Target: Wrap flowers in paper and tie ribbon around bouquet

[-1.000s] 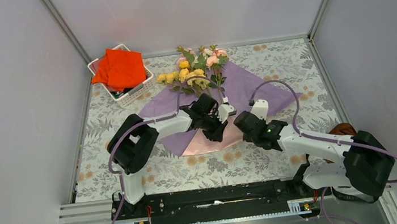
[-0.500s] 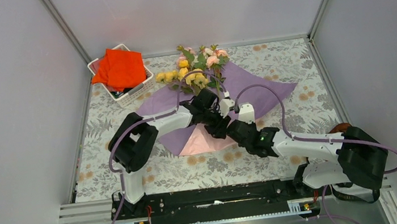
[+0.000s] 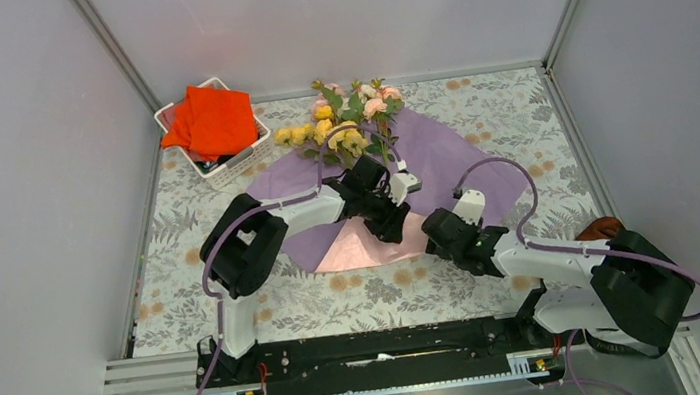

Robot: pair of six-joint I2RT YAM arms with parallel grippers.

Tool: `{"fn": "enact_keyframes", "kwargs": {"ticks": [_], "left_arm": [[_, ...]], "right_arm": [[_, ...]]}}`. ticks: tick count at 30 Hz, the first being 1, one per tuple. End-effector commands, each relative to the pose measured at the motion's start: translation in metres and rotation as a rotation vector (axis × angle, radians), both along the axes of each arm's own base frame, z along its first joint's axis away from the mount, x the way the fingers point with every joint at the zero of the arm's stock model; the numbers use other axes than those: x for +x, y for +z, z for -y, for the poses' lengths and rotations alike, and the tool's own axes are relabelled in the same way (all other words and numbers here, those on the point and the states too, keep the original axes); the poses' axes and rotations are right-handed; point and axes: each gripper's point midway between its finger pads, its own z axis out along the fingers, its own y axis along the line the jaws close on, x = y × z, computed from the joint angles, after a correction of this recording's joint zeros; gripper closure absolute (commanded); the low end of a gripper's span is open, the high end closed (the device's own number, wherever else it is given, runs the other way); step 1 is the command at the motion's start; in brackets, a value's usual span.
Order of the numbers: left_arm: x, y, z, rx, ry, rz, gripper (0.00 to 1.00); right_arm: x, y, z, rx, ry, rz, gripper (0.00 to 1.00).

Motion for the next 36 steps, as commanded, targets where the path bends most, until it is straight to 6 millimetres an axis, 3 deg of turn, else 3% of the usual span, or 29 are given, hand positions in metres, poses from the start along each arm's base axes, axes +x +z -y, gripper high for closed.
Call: {"fn": "enact_keyframes", "kwargs": {"ticks": [1,8,14,17,21,24,27,31,32,33,36], "left_arm": [[0.002,-0.026,-0.008,0.054,0.013,0.001,0.54],[0.003,-0.025,-0.008,0.056,0.01,0.011,0.54],[0.003,-0.026,-0.01,0.063,0.007,0.016,0.54],[0.003,-0.029,-0.011,0.07,0.005,0.019,0.54],[0.005,-0.033,-0.014,0.091,0.001,0.035,0.54],[0.005,-0.036,-0.018,0.104,-0.002,0.046,0.54],[0.004,-0.038,-0.02,0.108,-0.006,0.047,0.54],[0.004,-0.039,-0.02,0.111,-0.009,0.05,0.54],[0.004,-0.038,-0.02,0.109,-0.009,0.05,0.54],[0.003,-0.038,-0.02,0.108,-0.009,0.05,0.54],[0.002,-0.039,-0.02,0.107,-0.009,0.045,0.54]], "right_arm": [[0.009,0.005,0.008,0.111,-0.156,0.028,0.35],[0.003,-0.015,0.017,0.172,-0.282,-0.039,0.36],[-0.004,-0.019,0.025,0.171,-0.314,-0.046,0.54],[-0.006,-0.015,0.035,0.149,-0.331,-0.02,0.54],[-0.011,-0.003,0.062,0.037,-0.352,-0.022,0.42],[-0.01,0.02,0.093,-0.01,-0.412,0.046,0.42],[0.003,0.045,0.108,0.011,-0.419,0.142,0.5],[0.019,0.067,0.09,-0.009,-0.291,0.111,0.71],[0.025,0.073,0.076,0.005,-0.22,0.095,0.77],[0.03,0.075,0.049,0.076,-0.105,0.066,0.84],[0.034,0.071,-0.012,0.263,0.128,-0.001,1.0]]}}
